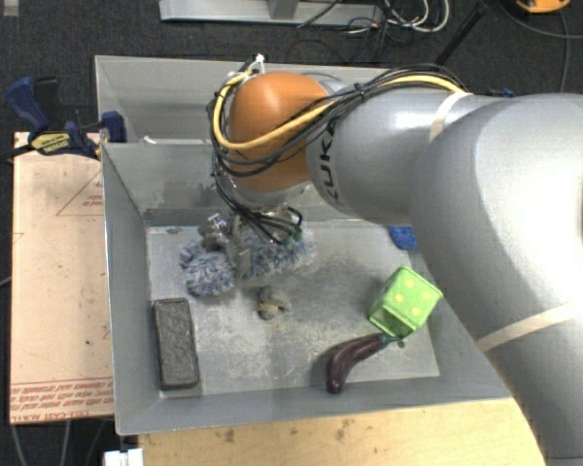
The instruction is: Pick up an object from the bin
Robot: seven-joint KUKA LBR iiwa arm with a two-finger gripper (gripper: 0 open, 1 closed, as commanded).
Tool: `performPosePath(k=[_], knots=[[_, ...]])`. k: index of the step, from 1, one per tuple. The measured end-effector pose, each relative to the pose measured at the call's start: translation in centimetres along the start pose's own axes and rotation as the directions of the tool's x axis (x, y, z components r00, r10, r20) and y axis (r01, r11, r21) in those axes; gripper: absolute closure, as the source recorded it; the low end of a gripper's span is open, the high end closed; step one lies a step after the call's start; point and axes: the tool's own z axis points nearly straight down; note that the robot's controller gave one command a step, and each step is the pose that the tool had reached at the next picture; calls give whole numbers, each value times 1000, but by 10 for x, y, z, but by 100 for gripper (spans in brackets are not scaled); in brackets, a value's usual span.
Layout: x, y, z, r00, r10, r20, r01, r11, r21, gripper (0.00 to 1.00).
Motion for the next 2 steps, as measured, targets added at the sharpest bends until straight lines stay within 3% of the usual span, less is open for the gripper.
performPosePath(k=[1, 2], knots=[[0, 0, 0, 1000, 0, 0, 0, 1000, 0, 100], [31, -12, -1, 999, -43, 2, 43, 999, -1, 100]])
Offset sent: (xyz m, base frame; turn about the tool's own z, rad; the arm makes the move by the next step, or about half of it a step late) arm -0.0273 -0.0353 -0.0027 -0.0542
